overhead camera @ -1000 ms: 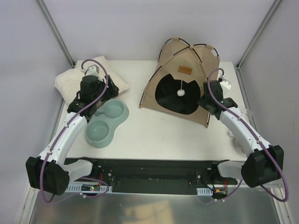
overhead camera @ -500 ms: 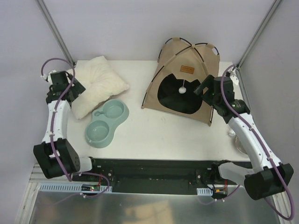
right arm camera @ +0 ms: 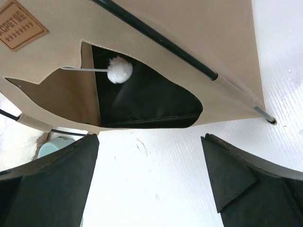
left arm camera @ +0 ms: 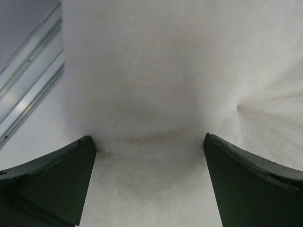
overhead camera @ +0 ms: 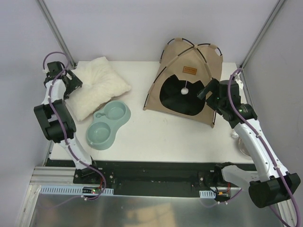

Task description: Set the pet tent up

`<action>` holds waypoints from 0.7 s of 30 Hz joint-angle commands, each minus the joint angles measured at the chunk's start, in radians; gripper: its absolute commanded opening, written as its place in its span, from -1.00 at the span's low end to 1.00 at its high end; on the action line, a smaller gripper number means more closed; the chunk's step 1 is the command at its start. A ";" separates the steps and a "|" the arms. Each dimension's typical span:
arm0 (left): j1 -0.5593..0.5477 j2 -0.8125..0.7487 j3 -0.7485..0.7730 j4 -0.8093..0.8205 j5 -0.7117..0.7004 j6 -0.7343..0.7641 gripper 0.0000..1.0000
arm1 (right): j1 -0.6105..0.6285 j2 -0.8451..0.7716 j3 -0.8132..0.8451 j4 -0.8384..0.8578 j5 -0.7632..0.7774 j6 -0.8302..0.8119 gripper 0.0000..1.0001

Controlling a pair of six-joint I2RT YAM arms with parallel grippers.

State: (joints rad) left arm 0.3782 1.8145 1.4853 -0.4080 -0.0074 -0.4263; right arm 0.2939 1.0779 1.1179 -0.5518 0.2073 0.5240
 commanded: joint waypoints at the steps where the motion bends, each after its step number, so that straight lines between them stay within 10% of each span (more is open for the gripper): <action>1: 0.010 0.136 0.104 -0.017 0.116 -0.017 0.98 | 0.001 -0.032 0.046 -0.036 0.009 0.010 0.98; 8: 0.010 0.278 0.138 -0.026 0.142 -0.068 0.73 | 0.002 -0.049 0.069 -0.068 0.040 0.004 0.98; 14: 0.008 0.284 0.142 -0.041 0.156 -0.054 -0.93 | 0.002 -0.064 0.080 -0.069 0.050 -0.007 0.98; 21: -0.057 0.119 0.174 -0.051 0.126 0.043 -1.00 | 0.001 -0.082 0.100 -0.069 0.020 -0.010 0.98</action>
State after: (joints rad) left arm 0.3782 2.0602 1.6211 -0.4114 0.1272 -0.4591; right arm 0.2939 1.0290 1.1645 -0.6182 0.2348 0.5201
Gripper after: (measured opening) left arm 0.067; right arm 0.990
